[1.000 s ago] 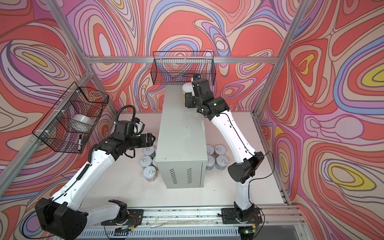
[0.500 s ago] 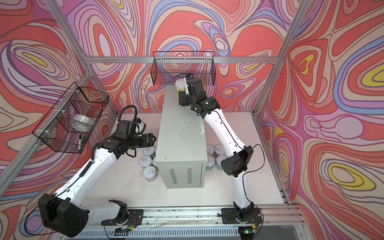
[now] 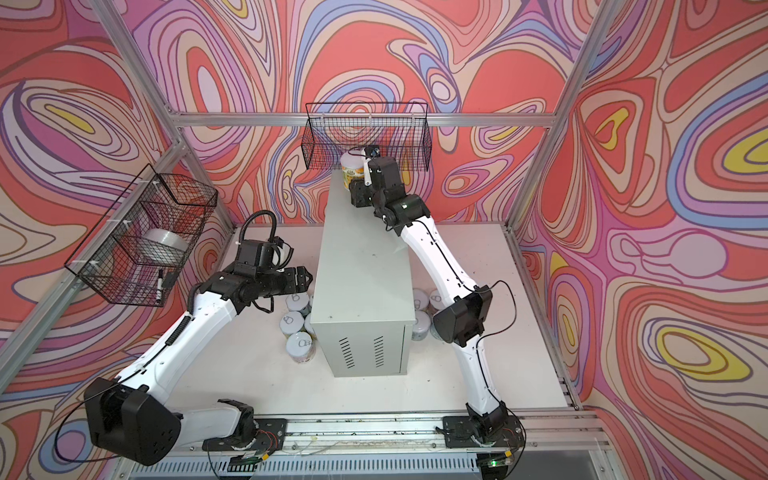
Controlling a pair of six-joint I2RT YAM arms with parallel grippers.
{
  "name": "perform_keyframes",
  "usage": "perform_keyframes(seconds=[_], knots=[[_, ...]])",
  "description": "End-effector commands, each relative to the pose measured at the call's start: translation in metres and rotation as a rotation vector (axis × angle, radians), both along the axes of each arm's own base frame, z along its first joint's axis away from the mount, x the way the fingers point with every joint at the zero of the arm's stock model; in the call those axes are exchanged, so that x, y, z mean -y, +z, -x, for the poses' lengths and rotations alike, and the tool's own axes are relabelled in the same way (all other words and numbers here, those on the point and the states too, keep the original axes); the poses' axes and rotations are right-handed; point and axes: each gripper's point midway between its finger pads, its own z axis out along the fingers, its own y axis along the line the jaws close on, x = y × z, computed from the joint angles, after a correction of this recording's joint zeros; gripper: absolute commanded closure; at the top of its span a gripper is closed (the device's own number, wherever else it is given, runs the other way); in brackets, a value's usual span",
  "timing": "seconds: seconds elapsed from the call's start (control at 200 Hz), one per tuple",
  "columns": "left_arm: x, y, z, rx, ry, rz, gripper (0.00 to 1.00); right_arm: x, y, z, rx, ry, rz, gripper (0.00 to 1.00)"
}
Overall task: Place and organize the canned foods onto the counter
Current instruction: 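Lower the yellow can onto the cabinet top's far end and open the right gripper, then withdraw right gripper toward cans beside cabinet while left gripper lowers over its cans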
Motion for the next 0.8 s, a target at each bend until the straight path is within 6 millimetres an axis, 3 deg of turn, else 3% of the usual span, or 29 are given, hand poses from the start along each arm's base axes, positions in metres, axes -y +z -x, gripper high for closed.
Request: perform_keyframes(seconds=[0.0,0.21,0.386,0.556,0.716,0.791], knots=[[0.001,0.001,-0.005,0.007,-0.007,0.008,0.13,-0.005,0.001,-0.013,0.021,0.0,-0.063,0.4],[0.001,-0.002,-0.005,-0.002,-0.009,0.008,0.13,-0.01,0.0,-0.016,0.017,0.01,-0.102,0.41],[0.003,-0.001,-0.006,0.002,-0.015,0.024,0.13,0.001,0.017,-0.003,0.027,-0.008,-0.111,0.39],[0.005,0.003,-0.004,0.013,-0.019,0.04,0.12,0.012,0.046,0.028,0.038,-0.006,-0.099,0.27],[0.003,0.012,0.001,0.03,-0.018,0.043,0.13,0.022,0.068,0.07,0.037,0.022,-0.098,0.28],[0.002,0.018,0.006,0.043,-0.014,0.045,0.13,0.043,0.075,0.093,0.025,-0.012,-0.087,0.29]])
